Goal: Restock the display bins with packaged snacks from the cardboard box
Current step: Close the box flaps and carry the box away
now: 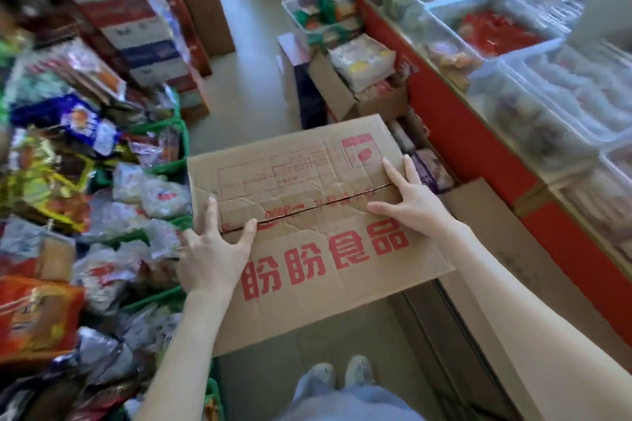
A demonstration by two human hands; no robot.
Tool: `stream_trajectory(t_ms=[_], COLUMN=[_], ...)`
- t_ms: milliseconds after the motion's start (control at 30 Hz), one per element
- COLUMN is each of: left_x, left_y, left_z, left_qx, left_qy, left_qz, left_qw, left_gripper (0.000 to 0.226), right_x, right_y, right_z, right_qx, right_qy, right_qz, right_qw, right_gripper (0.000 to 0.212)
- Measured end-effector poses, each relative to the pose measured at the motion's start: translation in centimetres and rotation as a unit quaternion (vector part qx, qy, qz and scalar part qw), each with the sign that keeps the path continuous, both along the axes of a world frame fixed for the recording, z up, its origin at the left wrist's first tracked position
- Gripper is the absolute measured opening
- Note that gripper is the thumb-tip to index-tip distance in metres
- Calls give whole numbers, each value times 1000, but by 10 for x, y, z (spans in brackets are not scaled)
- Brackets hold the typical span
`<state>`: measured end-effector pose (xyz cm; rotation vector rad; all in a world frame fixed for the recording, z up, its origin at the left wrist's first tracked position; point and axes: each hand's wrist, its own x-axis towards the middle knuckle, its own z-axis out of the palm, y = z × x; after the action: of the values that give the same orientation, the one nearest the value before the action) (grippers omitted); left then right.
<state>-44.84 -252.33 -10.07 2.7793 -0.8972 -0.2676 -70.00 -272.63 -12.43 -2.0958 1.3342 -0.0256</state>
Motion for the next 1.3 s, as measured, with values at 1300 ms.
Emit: stream_trajectory(t_ms=[1300], left_x=[454], left_y=[-459], left_z=[-108], left_qx=[61], left_qy=[46], left_qz=[77], left_qw=[994], left_gripper=[79], right_x=[488], right_y=[-502], right_z=[-128], right_qx=[84], right_qy=[-8], right_qz=[122], right_qw=[989], right_gripper=[95])
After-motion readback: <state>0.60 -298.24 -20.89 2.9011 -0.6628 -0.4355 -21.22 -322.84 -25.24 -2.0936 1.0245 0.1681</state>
